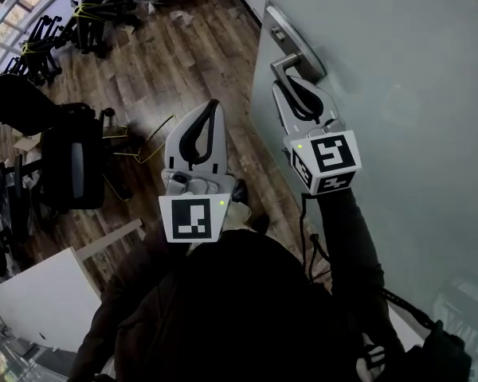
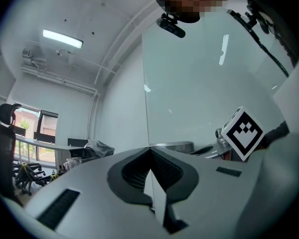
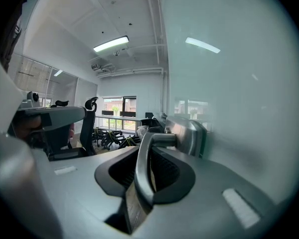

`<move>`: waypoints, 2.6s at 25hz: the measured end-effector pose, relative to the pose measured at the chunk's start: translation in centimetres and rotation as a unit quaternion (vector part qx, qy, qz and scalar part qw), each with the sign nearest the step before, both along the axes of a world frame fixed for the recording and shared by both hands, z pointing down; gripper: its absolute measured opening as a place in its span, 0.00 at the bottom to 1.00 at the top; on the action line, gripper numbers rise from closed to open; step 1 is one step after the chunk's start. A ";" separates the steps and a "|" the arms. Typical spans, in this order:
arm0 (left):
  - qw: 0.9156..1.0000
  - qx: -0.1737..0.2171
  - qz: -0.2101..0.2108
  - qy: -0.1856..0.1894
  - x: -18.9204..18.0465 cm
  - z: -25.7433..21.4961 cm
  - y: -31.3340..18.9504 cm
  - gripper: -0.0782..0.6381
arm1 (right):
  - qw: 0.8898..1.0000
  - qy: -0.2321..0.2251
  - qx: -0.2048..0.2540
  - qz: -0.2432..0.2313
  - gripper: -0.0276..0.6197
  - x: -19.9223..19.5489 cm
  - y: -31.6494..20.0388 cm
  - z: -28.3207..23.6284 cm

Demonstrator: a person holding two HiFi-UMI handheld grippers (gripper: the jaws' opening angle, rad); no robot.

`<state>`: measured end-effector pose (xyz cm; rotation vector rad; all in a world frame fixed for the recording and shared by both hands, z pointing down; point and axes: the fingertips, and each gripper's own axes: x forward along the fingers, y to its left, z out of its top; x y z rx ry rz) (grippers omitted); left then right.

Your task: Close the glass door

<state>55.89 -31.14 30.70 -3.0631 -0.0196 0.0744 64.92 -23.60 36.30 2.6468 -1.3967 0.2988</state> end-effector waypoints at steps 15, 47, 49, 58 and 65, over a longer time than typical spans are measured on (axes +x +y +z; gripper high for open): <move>0.997 0.009 -0.082 0.005 -10.5 -1.7 -2.5 0.10 | 0.998 0.000 -0.002 -0.059 0.14 -9.3 -4.5 -0.6; 0.971 0.015 -0.236 0.017 -32.4 -2.5 -2.9 0.10 | 0.983 0.002 0.006 -0.181 0.14 -27.7 -10.0 -0.8; 0.968 0.011 -0.249 0.019 -32.8 -2.6 -3.6 0.10 | 0.982 0.002 0.004 -0.188 0.14 -27.9 -10.7 -0.9; 0.961 0.007 -0.277 0.025 -37.8 -2.4 -3.6 0.10 | 0.977 0.002 0.005 -0.212 0.14 -32.9 -11.2 -0.6; 0.957 0.012 -0.288 0.027 -40.8 -3.8 -2.7 0.10 | 0.972 0.002 0.001 -0.235 0.14 -36.4 -11.5 -1.2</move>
